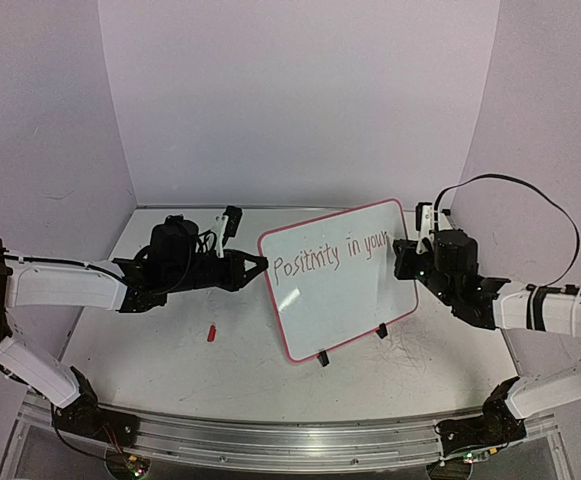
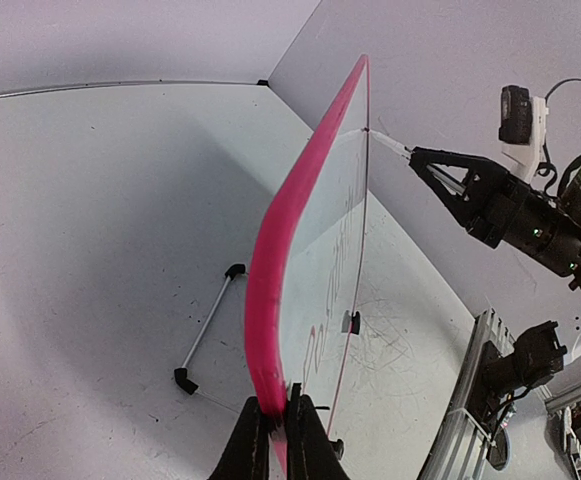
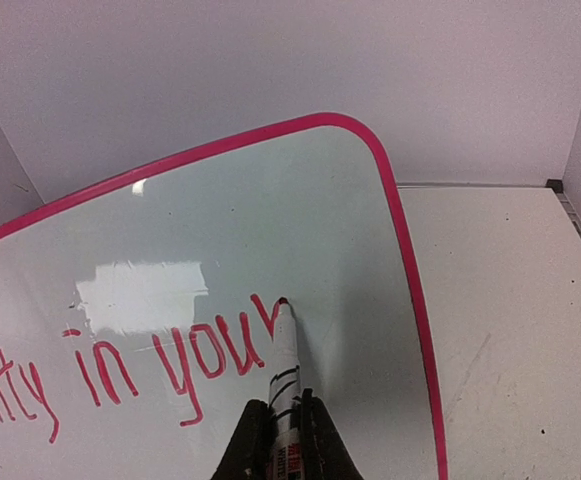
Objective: Write a sentence on the whiteboard
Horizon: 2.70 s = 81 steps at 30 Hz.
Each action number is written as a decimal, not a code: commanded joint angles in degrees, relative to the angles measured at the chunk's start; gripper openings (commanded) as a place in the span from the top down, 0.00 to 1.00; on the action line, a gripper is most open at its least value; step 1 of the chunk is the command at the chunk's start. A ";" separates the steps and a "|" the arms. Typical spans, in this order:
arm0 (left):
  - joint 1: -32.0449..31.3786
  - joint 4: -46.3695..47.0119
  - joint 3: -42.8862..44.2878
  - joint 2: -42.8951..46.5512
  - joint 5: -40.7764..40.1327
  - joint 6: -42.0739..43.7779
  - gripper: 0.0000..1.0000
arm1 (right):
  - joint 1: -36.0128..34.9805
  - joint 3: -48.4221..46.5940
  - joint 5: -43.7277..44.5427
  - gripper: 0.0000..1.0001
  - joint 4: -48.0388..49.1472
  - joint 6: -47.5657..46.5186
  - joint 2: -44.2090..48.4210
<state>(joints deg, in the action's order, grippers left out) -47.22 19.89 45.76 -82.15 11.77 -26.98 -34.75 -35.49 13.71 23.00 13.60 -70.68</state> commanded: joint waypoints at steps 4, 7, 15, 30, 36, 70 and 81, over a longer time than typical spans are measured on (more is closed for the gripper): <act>0.43 -1.17 1.15 1.99 -3.33 2.37 1.00 | 0.21 -1.93 0.51 1.00 -4.94 -0.09 11.11; 0.42 -1.17 1.25 1.83 -3.49 2.37 1.00 | 0.26 -0.36 3.00 1.00 -7.93 -2.07 14.63; 0.46 -1.17 1.56 1.17 -4.08 2.62 1.00 | 0.27 2.30 -1.40 1.00 -12.67 -2.63 19.43; 0.46 -1.17 2.36 -0.20 -4.09 2.55 1.00 | 0.17 1.93 -3.40 1.00 -16.46 -1.39 21.29; 0.45 -1.17 2.13 -0.07 -4.21 2.10 1.00 | 0.22 1.25 -2.91 1.00 -18.37 -1.02 21.09; 0.20 -1.17 1.92 -1.35 -4.15 2.64 1.00 | -15.25 -4.07 -13.72 1.00 -13.42 -2.50 8.72; 0.15 -1.17 2.02 -1.27 -4.42 2.53 1.00 | -27.52 -4.42 -9.45 1.00 -6.10 -5.63 -2.54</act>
<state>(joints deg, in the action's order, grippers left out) -47.37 19.97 46.19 -82.70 10.83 -26.98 -59.67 -37.67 1.97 11.43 9.95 -70.59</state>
